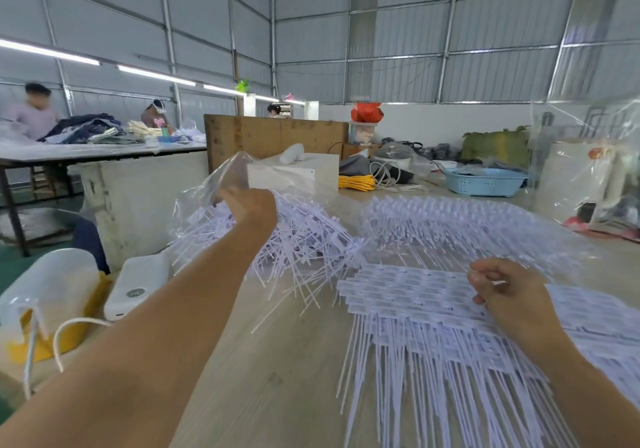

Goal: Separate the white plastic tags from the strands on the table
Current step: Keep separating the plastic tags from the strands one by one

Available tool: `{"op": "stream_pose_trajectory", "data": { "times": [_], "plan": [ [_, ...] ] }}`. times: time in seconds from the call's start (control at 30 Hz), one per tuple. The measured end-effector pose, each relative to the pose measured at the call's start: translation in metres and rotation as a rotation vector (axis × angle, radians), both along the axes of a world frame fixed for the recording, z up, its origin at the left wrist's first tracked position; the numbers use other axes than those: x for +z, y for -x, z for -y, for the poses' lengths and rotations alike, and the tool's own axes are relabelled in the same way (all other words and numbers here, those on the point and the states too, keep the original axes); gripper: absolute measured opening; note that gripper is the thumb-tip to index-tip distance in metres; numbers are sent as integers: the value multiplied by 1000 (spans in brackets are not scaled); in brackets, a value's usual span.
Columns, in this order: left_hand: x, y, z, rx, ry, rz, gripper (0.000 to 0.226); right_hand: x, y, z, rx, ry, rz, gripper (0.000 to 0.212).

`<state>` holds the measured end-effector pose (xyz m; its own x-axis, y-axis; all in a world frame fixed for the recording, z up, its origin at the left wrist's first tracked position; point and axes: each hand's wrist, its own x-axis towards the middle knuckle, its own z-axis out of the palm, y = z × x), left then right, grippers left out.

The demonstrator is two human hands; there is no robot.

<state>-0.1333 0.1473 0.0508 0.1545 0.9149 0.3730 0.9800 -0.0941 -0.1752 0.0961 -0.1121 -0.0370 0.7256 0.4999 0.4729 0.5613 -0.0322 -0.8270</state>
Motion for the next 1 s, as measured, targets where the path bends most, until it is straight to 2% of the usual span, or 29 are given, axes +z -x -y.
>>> {"op": "stream_pose_trajectory", "data": {
  "times": [0.07, 0.1, 0.17, 0.2, 0.27, 0.33, 0.4, 0.5, 0.6, 0.73, 0.83, 0.9, 1.0],
  "plan": [
    [14, -15, 23, -24, -71, -56, 21, 1, 1, 0, -2, -9, -4, 9],
    [19, -25, 34, -103, -133, -45, 22, 2, 1, 0, -8, -10, -9, 8],
    [22, -48, 58, -449, -183, 112, 23, 2, 0, 2, -43, 30, 22, 8],
    [21, -58, 72, -685, -92, 239, 22, 2, -2, 3, -69, 73, 63, 9],
    [12, -74, 101, -1061, 270, 399, 22, 1, -5, 7, -89, 159, 142, 13],
    [-8, -86, 122, -1216, 540, 340, 22, -1, -8, 11, -95, 229, 196, 15],
    [-31, -92, 131, -1265, 719, 289, 25, -4, -11, 15, -93, 276, 212, 15],
    [-53, -91, 134, -1250, 894, 353, 29, -6, -14, 18, -34, 356, 233, 11],
    [-54, -89, 139, -1219, 844, 336, 24, -4, -16, 21, 8, 414, 261, 9],
    [-53, -91, 147, -1235, 764, 317, 14, 3, -13, 26, 22, 339, 258, 16],
    [-54, -91, 150, -1225, 755, 293, 15, 16, -3, 34, 218, 324, 177, 25],
    [-54, -91, 150, -1222, 747, 291, 18, 22, 5, 37, 420, 423, 85, 22],
    [-54, -91, 151, -1226, 771, 365, 13, 27, 12, 38, 458, 638, 123, 27]
  ]
}}
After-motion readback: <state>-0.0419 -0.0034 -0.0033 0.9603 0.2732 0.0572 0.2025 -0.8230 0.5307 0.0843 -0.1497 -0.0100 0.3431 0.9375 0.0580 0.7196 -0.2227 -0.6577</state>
